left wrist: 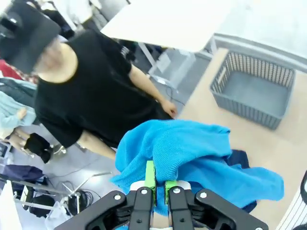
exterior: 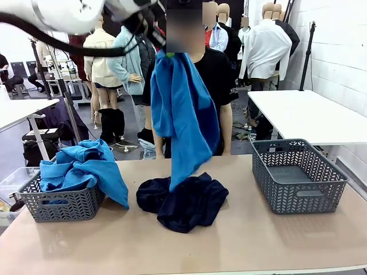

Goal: Sort the tops and bottoms.
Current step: Lift clothes from the center of the table with your left hand, then sort the clothes according to human instructions.

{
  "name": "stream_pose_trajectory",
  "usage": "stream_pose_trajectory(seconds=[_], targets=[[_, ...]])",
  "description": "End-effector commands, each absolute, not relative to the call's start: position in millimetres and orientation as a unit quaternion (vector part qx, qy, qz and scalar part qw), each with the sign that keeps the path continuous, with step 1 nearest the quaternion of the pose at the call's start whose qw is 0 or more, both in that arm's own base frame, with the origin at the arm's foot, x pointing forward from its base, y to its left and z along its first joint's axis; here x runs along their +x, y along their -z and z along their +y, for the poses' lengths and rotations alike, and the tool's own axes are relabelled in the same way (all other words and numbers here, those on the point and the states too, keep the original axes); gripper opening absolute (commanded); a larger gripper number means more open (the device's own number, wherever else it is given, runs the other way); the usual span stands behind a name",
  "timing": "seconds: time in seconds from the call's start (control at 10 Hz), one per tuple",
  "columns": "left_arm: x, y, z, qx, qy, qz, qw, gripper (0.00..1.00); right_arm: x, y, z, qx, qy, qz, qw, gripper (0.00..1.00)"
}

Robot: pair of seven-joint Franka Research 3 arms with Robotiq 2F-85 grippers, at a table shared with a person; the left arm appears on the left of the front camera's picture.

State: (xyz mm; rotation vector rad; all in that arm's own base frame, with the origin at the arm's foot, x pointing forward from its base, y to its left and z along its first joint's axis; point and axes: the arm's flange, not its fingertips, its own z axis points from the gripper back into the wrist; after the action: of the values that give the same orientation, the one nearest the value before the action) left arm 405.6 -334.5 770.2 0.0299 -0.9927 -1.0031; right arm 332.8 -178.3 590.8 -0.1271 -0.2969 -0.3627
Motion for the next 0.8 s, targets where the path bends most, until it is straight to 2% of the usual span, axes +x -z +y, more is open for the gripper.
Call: stream_pose_trajectory(seconds=[0.0,0.2,0.7], targets=[[389,-816,-347,0.017,0.429,-0.480,0.765,0.00,331,-587,-175,-0.062,0.192,-0.146,0.968,1.00],[376,-843,-339,0.015,0.403,-0.505,0.763,0.00,331,-587,-175,-0.062,0.192,-0.146,0.968,1.00],[373,-841,-336,0.009,0.419,-0.499,0.759,0.00,331,-587,-175,-0.062,0.192,-0.146,0.968,1.00]])
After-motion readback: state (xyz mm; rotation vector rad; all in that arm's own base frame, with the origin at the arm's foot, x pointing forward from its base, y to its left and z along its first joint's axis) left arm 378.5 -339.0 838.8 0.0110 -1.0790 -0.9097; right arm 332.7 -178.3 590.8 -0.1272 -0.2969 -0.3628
